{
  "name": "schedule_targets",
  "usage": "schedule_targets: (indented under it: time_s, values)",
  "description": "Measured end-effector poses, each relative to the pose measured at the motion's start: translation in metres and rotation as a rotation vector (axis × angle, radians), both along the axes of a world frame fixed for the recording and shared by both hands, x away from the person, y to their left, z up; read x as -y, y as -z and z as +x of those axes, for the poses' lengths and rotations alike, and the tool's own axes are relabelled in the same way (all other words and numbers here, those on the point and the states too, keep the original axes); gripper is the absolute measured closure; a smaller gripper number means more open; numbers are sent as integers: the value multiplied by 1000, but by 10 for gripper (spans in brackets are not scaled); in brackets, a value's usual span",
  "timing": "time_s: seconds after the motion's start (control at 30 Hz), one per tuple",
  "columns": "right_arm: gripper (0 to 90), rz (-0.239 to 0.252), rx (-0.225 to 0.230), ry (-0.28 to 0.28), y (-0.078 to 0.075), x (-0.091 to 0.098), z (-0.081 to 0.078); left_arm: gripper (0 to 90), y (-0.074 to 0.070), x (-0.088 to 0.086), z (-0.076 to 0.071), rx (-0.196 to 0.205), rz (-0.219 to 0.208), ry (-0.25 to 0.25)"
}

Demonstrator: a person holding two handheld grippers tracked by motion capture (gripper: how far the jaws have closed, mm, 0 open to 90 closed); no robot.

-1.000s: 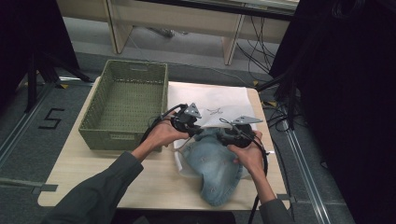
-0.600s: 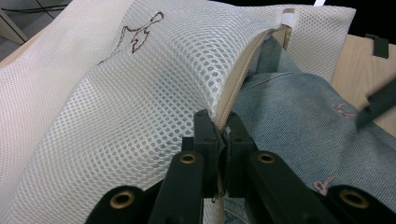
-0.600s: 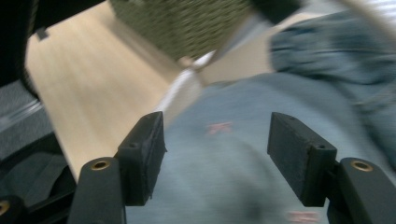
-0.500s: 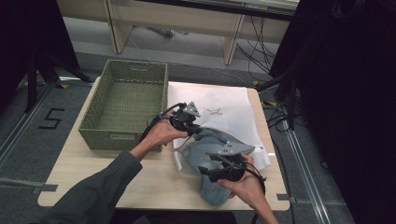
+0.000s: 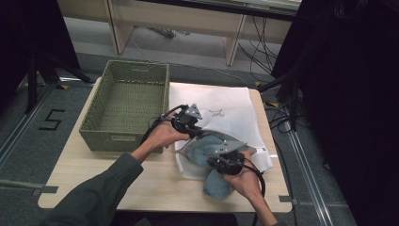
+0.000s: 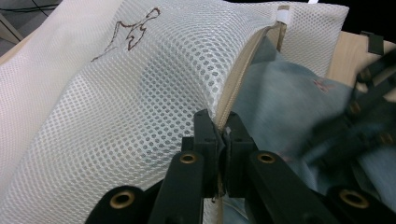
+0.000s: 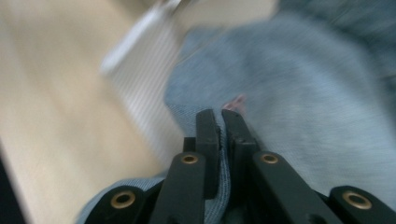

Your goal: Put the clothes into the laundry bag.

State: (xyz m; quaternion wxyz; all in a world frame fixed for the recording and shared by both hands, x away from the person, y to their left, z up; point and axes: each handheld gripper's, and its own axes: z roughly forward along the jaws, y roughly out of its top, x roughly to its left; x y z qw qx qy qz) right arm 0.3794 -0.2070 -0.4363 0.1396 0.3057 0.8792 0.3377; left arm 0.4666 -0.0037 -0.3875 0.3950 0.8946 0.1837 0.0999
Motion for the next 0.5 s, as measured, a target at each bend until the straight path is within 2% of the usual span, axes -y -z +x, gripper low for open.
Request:
schedule_targets:
  time_s: [0.03, 0.07, 0.1, 0.13, 0.17, 0.2, 0.23, 0.27, 0.3, 0.33, 0.4, 0.43, 0.5]
  values:
    - [869, 19, 27, 24, -4, 0, 6, 859, 0, 0, 0, 0, 4, 2]
    - [870, 10, 52, 36, -10, 2, 15, 860, 0, 0, 0, 3, 7, 2]
    - [870, -2, 54, 49, -15, 4, 24, 860, 0, 0, -2, 4, 2, -4]
    - [870, 0, 62, 82, -16, 5, 36, 860, 0, -1, -2, 7, 2, -2]
    - [870, 1, 73, 91, -14, 5, 41, 860, 0, -1, -3, 3, -7, -4]
    - [870, -12, 49, 118, -7, 7, 55, 861, 0, -2, -3, 5, 6, 3]
    - [870, -7, 62, 137, 1, 6, 62, 861, 0, -2, -3, 7, 11, 5]
    - [870, -4, 42, 157, 9, 6, 67, 860, 1, -3, -3, 8, 14, 5]
    - [869, -8, -2, 175, 20, 6, 72, 860, 2, -3, -3, 1, 12, 0]
    - [869, 2, -24, 182, 26, 4, 74, 860, 3, -5, -2, 3, 13, 3]
    - [864, 7, -30, 184, 26, 1, 73, 860, 5, -7, -1, -7, 7, -8]
    - [853, -10, -3, 174, 24, 0, 72, 860, 5, -8, 0, -8, 2, -13]
    - [780, 10, 14, 166, 21, 2, 71, 859, 5, -8, 0, -6, -2, -17]
